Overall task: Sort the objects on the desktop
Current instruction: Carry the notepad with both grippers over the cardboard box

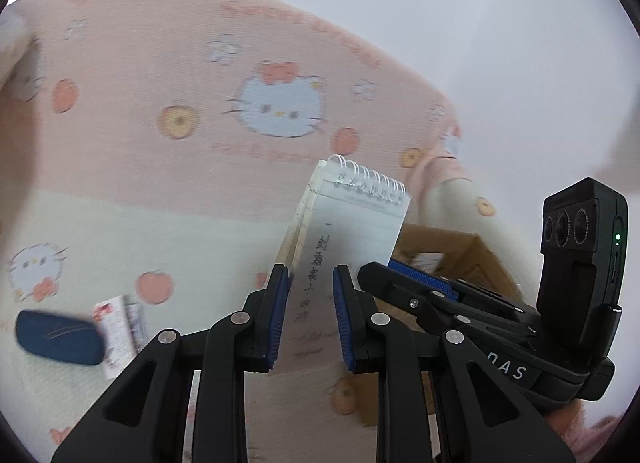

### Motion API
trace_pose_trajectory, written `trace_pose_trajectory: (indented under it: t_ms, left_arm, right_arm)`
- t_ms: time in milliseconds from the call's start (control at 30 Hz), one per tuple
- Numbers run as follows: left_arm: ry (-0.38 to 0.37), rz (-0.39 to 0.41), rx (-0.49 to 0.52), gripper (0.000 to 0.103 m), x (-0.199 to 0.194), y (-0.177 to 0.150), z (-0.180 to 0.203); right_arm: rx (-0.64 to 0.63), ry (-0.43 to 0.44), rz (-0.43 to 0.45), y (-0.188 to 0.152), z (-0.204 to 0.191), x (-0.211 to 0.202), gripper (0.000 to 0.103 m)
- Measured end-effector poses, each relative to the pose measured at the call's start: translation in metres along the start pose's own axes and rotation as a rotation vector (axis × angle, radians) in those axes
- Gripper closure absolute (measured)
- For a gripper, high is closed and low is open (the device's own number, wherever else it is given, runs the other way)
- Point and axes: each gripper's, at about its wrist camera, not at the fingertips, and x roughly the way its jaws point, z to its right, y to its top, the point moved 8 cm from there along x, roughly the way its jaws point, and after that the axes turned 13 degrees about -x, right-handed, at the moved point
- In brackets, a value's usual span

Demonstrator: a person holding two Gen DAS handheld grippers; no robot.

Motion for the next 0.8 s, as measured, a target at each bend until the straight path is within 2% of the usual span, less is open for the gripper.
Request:
trace_pose_trajectory:
  t_ms: [133, 200, 300, 367, 533, 633, 800]
  left_arm:
    - [-0.075, -0.021, 0.043, 0.079, 0.018, 0.001, 0.036]
    - [-0.109, -0.06, 0.069, 0.079, 0.033, 0.001, 0.056]
    - [-0.164, -0.108, 0.098, 0.079, 0.05, 0.002, 0.086]
    - [-0.202, -0.107, 0.112, 0.079, 0.055, 0.003, 0.105]
    - [-0.244, -0.164, 0.16, 0.078, 0.077, -0.011, 0.143]
    - [-0.272, -0.236, 0.141, 0.079, 0.096, -0.027, 0.16]
    - [-0.309, -0.416, 0.047, 0.079, 0.133, -0.065, 0.182]
  right_arm:
    - [0.016, -0.091, 0.032, 0.003, 0.029, -0.029, 0.082]
    - [0.028, -0.14, 0.04, 0.002, 0.046, -0.042, 0.082]
    - [0.096, -0.167, 0.054, 0.001, 0.075, -0.064, 0.082]
    - [0.133, -0.186, 0.051, 0.001, 0.091, -0.076, 0.082]
    - [0.127, -0.301, 0.037, -0.003, 0.121, -0.105, 0.082]
    - [0.132, -0.353, 0.044, -0.008, 0.138, -0.126, 0.082]
    - [0.144, -0.427, 0.004, -0.021, 0.164, -0.147, 0.082]
